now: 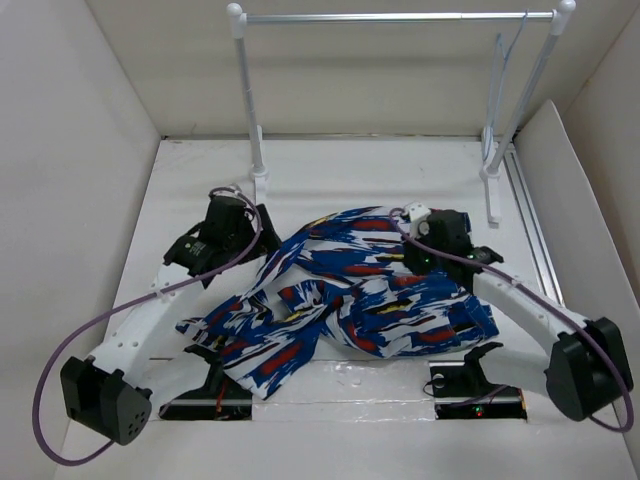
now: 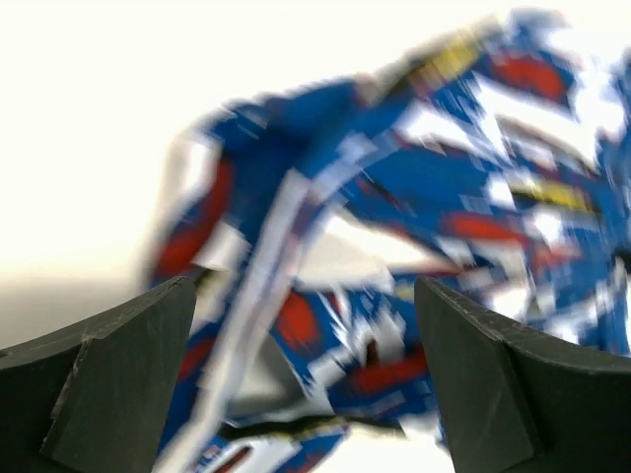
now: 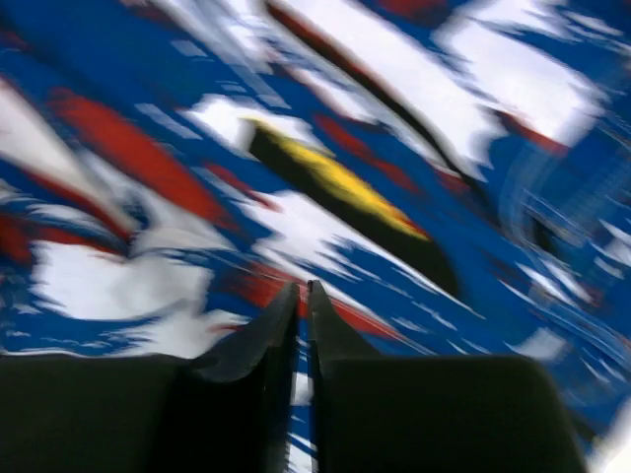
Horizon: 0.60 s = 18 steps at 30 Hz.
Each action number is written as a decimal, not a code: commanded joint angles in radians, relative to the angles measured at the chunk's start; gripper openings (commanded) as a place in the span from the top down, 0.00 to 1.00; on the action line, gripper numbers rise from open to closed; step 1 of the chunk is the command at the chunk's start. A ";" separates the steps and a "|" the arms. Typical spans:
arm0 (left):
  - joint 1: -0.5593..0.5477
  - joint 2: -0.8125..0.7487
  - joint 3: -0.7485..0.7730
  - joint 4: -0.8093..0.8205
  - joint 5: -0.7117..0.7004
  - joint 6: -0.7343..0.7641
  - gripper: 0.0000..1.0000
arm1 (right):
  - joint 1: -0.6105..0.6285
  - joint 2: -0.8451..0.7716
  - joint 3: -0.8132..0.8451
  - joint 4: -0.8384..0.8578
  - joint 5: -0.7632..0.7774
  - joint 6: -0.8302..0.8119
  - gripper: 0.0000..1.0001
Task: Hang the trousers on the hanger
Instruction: Flatten out the trousers at the center of the board.
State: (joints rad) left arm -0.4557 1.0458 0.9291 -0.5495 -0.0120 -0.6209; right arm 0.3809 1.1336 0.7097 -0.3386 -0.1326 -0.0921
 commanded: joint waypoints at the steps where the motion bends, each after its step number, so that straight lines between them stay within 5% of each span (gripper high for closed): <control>1: 0.043 -0.016 0.047 -0.111 -0.097 -0.002 0.11 | 0.122 0.050 0.071 0.127 -0.081 -0.023 0.75; 3: 0.043 -0.035 0.059 -0.182 -0.100 -0.008 0.11 | 0.217 0.102 0.108 0.115 -0.065 -0.029 0.54; 6: 0.043 -0.065 0.092 -0.281 -0.103 0.012 0.12 | 0.300 0.141 0.165 0.118 -0.096 -0.024 0.37; 10: 0.034 -0.032 0.086 -0.406 -0.068 0.049 0.15 | 0.397 0.202 0.241 0.132 -0.141 -0.037 0.33; 16: 0.005 -0.044 0.014 -0.466 0.050 0.078 0.44 | 0.408 0.222 0.264 0.122 -0.127 -0.054 0.33; 18: 0.005 -0.035 -0.024 -0.472 0.047 0.087 0.70 | 0.395 0.212 0.243 0.115 -0.105 -0.057 0.34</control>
State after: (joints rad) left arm -0.4469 1.0138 0.9497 -0.9459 -0.0154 -0.5690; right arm 0.7898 1.3678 0.9546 -0.2543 -0.2485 -0.1310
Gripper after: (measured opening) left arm 0.346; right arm 0.666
